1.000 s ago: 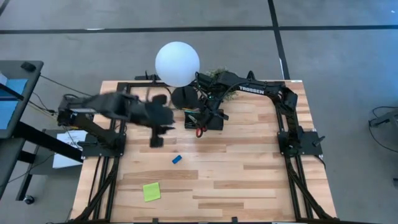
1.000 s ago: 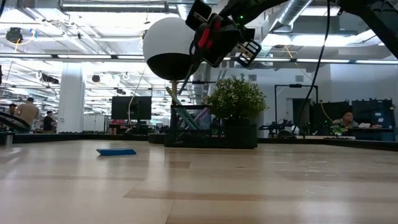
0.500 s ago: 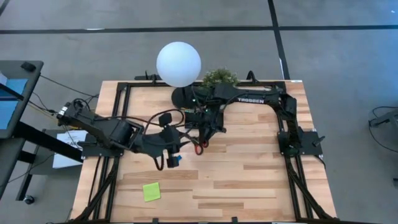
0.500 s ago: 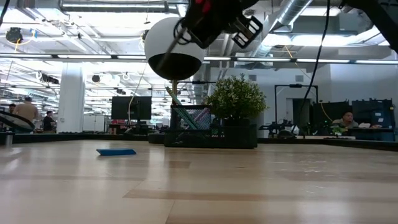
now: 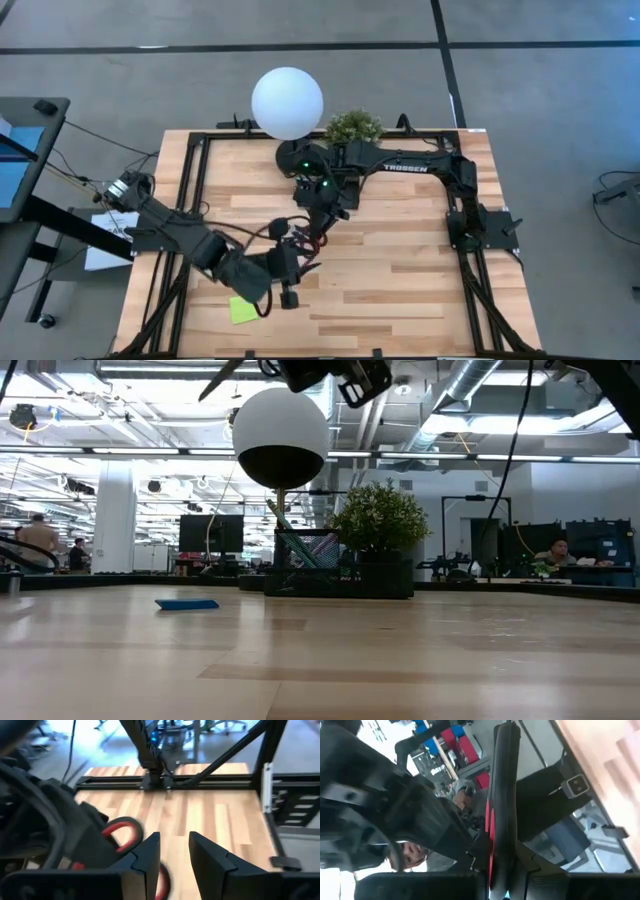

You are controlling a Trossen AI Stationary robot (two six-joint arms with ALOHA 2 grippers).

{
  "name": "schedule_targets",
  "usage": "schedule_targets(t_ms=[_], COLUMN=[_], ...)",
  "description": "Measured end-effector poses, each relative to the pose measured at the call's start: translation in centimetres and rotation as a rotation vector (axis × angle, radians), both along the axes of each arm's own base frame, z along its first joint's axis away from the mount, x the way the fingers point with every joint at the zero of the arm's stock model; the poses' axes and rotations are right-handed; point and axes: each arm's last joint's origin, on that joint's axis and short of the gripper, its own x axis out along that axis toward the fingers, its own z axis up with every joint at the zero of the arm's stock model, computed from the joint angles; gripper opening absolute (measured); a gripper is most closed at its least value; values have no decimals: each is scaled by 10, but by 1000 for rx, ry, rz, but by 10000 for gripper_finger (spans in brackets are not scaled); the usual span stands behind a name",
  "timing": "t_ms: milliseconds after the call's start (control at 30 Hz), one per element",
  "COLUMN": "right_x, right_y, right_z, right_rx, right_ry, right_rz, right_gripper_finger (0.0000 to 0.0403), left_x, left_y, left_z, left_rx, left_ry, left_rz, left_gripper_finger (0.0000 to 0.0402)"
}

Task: Pick and place office supplies into organizer
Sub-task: Put the black scissors into the black desk organizer

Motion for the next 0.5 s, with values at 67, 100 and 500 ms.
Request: schedule_targets(t_ms=[67, 100, 500], right_x=[1, 1, 6], right_y=[-2, -2, -14], right_z=[0, 1, 3], right_rx=[-9, -13, -33], right_ry=[-10, -19, -103], right_rz=[-9, -12, -42], right_gripper_finger=[25, 25, 26], left_x=[0, 2, -12], left_y=[-7, -10, -9], left_z=[-1, 2, -8], left_rx=[43, 58, 245], left_ry=[4, -8, 180], left_rz=[19, 18, 28], left_gripper_finger=[98, 98, 98])
